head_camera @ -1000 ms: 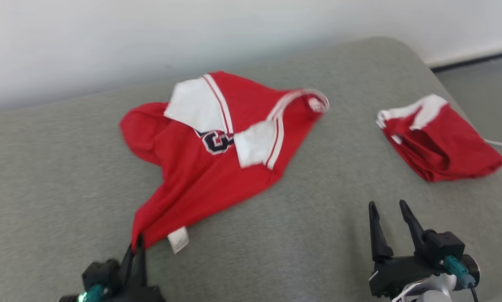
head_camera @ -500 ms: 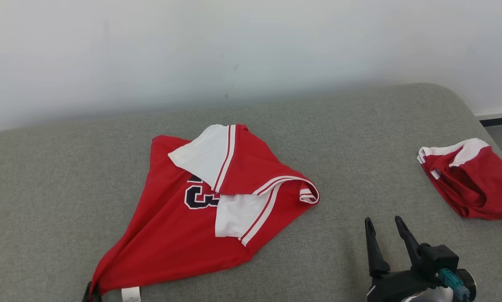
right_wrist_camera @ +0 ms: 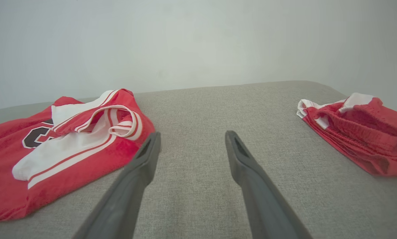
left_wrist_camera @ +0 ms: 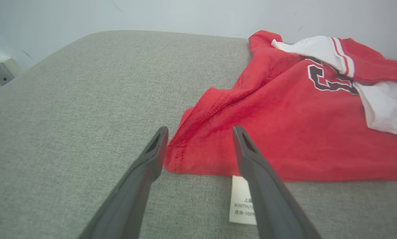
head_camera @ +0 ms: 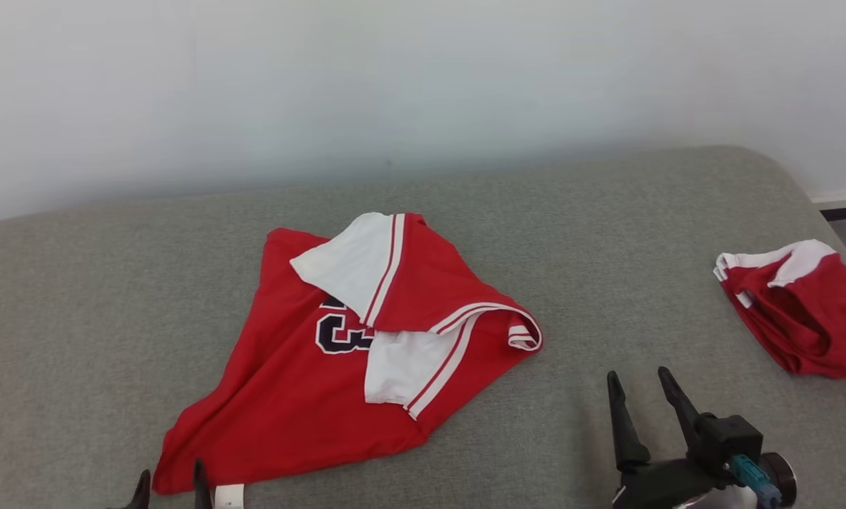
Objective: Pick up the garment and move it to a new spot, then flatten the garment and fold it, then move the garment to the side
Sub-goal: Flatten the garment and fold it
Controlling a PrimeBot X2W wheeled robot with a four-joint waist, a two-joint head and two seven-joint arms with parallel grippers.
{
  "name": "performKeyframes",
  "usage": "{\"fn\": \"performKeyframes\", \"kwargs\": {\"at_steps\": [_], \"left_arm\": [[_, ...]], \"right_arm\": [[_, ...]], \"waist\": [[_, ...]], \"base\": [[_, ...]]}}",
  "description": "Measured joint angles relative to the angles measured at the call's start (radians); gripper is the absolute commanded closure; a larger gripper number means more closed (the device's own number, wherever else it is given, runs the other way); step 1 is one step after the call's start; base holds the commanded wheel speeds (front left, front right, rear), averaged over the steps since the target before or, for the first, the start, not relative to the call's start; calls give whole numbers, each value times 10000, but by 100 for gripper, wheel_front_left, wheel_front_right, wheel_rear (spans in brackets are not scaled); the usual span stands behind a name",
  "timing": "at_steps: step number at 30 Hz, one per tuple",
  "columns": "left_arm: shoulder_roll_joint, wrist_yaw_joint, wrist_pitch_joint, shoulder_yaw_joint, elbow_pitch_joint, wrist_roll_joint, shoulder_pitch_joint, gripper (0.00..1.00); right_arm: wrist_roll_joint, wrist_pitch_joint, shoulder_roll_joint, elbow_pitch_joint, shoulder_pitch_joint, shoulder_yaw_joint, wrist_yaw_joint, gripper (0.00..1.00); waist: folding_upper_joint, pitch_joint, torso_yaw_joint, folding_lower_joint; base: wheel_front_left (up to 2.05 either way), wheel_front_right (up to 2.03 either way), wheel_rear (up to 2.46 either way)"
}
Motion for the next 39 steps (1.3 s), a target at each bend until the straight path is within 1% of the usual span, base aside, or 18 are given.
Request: {"fn": "performKeyframes", "kwargs": {"at_steps": [3, 6, 9, 16, 20, 25, 30, 35, 39], "left_arm": [[-4, 38, 0, -301, -98, -169, 8, 0], [-8, 69, 0, -560, -188, -230, 23, 0], [-8, 69, 0, -755, -267, -313, 63, 0], [-8, 67, 0, -1166, -372, -405, 99, 0], [-10, 67, 0, -1358, -374, -491, 88, 0], [-12, 96, 0, -1569, -466, -556, 77, 0], [-12, 128, 0, -1674, -520, -685, 74, 0], [-12, 159, 0, -1764, -583, -709, 46, 0], [-10, 180, 0, -1854, -600, -779, -60, 0]], "right_arm": [[-12, -2, -59, 21, -232, 397, 2, 0], [-38, -2, -299, 132, -751, 1051, 2, 0], [-40, 0, -646, 495, -1468, 1768, 0, 0], [278, -2, -1342, 1822, -3518, 3384, 2, 0], [543, 19, -1689, 2819, -4637, 4238, 0, 0], [984, 280, -1766, 3979, -5631, 5254, 2, 0], [1313, 552, -1778, 5020, -6147, 6073, 0, 0], [1632, 700, -1701, 5785, -6450, 6730, 2, 0], [1795, 984, -1628, 6406, -6790, 7045, 2, 0]], "waist": [[0, -19, 220, 0], [0, -25, 494, 0], [1, -26, 816, 0], [0, -8, 1690, 0], [0, 29, 2217, 1], [0, 86, 2807, 1], [0, 168, 3238, 2], [0, 362, 3421, 2], [1, 544, 3494, 2]], "base": [[0, 0, 0], [0, 0, 0], [0, 0, 0], [0, 0, 0], [0, 0, 0], [0, 0, 0], [0, 0, 0], [0, 0, 0], [0, 0, 0]]}}
